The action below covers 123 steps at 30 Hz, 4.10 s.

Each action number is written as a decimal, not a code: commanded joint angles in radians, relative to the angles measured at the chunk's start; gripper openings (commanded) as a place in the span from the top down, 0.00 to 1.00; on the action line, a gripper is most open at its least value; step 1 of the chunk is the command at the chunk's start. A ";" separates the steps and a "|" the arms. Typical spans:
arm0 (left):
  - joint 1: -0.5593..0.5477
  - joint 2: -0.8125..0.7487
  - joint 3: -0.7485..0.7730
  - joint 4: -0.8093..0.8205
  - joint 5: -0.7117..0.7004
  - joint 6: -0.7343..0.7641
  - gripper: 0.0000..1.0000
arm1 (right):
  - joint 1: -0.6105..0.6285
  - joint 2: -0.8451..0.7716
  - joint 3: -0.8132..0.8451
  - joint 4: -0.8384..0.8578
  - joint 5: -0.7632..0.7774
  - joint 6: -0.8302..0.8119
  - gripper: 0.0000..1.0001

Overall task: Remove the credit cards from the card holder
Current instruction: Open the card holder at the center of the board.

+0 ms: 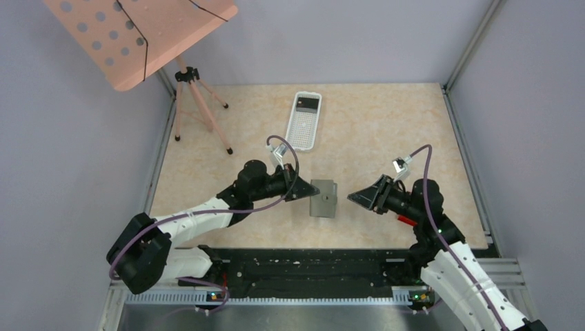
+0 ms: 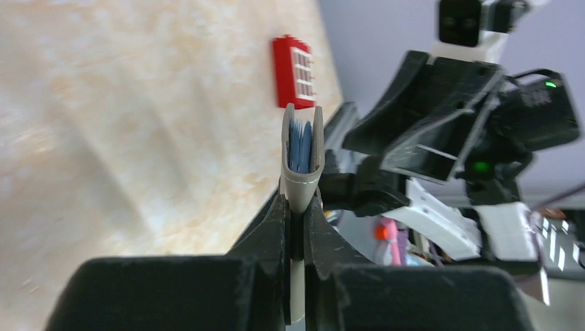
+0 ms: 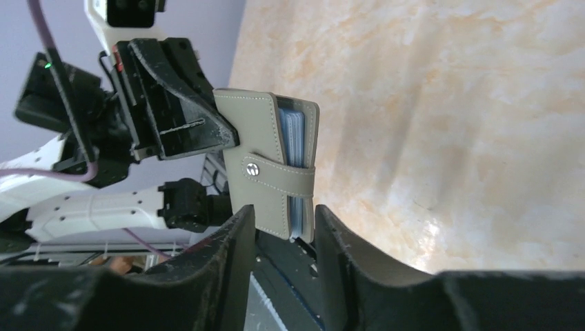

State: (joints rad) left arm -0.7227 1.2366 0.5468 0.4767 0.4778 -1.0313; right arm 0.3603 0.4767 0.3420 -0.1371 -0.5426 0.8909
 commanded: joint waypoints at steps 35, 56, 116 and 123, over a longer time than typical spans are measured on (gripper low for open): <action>-0.008 -0.027 -0.080 -0.346 -0.287 0.006 1.00 | 0.669 0.897 0.260 0.360 0.684 0.100 0.54; -0.007 -0.027 -0.073 -0.366 -0.298 0.010 1.00 | 0.688 0.861 0.203 0.249 0.793 0.094 1.00; -0.054 0.215 0.325 -0.727 -0.264 0.378 0.05 | 0.686 0.388 -0.013 0.235 0.855 0.106 1.00; -0.081 0.260 0.342 -0.730 -0.292 0.376 0.03 | 0.686 0.371 -0.016 0.251 0.859 0.091 1.00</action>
State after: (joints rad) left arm -0.7834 1.4719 0.8413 -0.2539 0.2031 -0.6758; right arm 1.0435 0.8703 0.3138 0.0570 0.3130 1.0088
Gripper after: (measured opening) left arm 0.970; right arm 0.004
